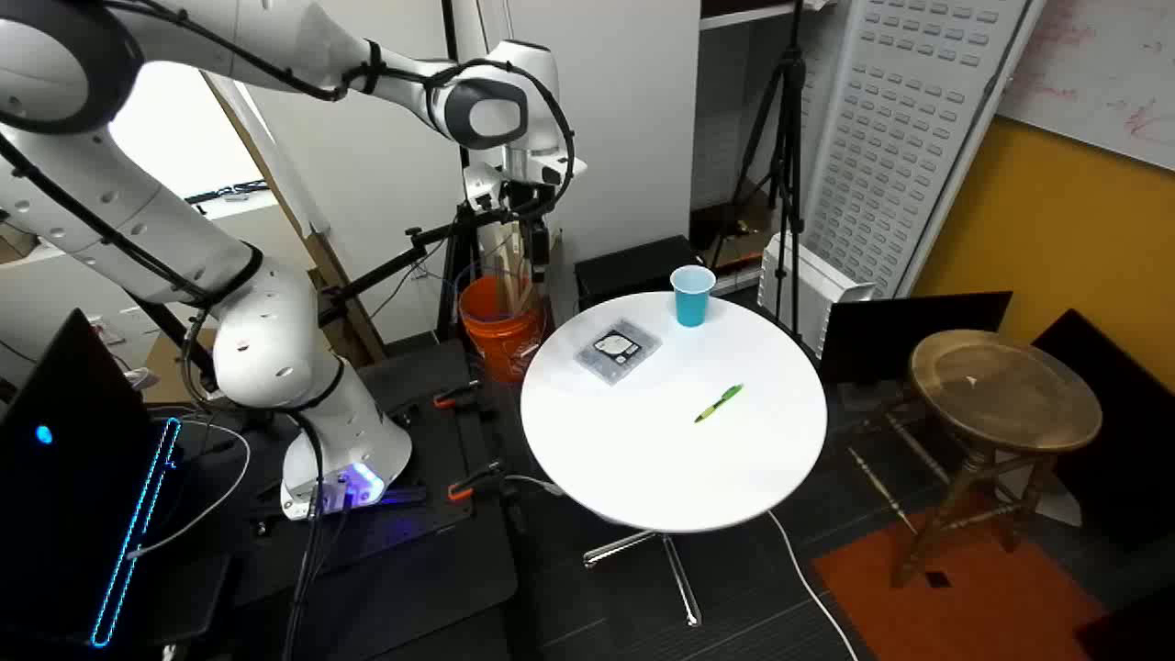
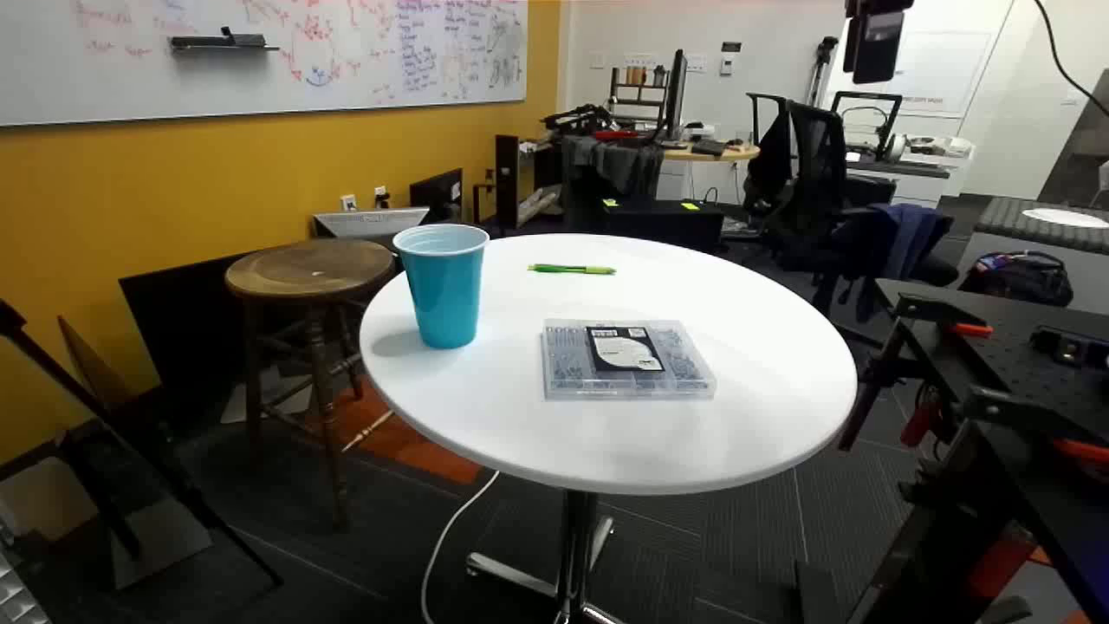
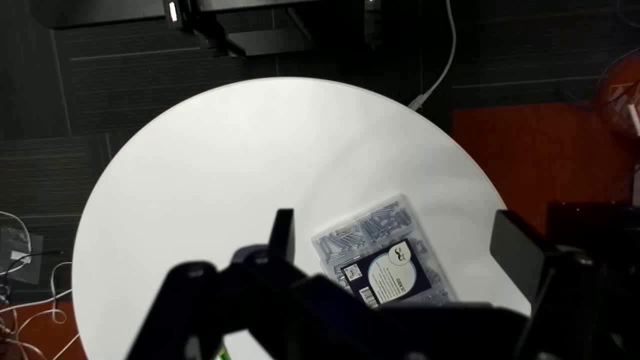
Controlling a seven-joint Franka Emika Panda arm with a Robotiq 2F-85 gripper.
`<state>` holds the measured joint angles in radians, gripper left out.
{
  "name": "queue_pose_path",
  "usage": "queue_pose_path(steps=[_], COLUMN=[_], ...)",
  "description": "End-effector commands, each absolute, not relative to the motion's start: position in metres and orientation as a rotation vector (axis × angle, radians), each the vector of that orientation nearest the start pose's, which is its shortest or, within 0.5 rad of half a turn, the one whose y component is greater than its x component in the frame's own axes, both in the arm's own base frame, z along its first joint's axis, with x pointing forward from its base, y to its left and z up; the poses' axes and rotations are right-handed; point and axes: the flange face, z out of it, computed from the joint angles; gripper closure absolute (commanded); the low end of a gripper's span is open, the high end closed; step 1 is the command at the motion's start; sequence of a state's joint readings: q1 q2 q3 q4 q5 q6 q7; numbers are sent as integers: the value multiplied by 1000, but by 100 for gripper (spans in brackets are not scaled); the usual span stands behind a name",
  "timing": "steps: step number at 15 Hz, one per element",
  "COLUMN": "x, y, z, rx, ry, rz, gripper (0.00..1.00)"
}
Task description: Move the light blue cup to the right
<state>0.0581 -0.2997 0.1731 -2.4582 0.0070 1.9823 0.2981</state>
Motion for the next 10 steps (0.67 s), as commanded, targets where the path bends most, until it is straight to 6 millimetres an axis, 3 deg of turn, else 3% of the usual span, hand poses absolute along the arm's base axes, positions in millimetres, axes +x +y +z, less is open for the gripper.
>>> queue_pose_path(steps=[1, 6, 10], x=[408, 408, 416], y=[96, 96, 95], z=[393, 393, 396], rx=[-3218, -3218, -3290], ry=[132, 132, 161], rz=[263, 263, 93], gripper=[0, 0, 0])
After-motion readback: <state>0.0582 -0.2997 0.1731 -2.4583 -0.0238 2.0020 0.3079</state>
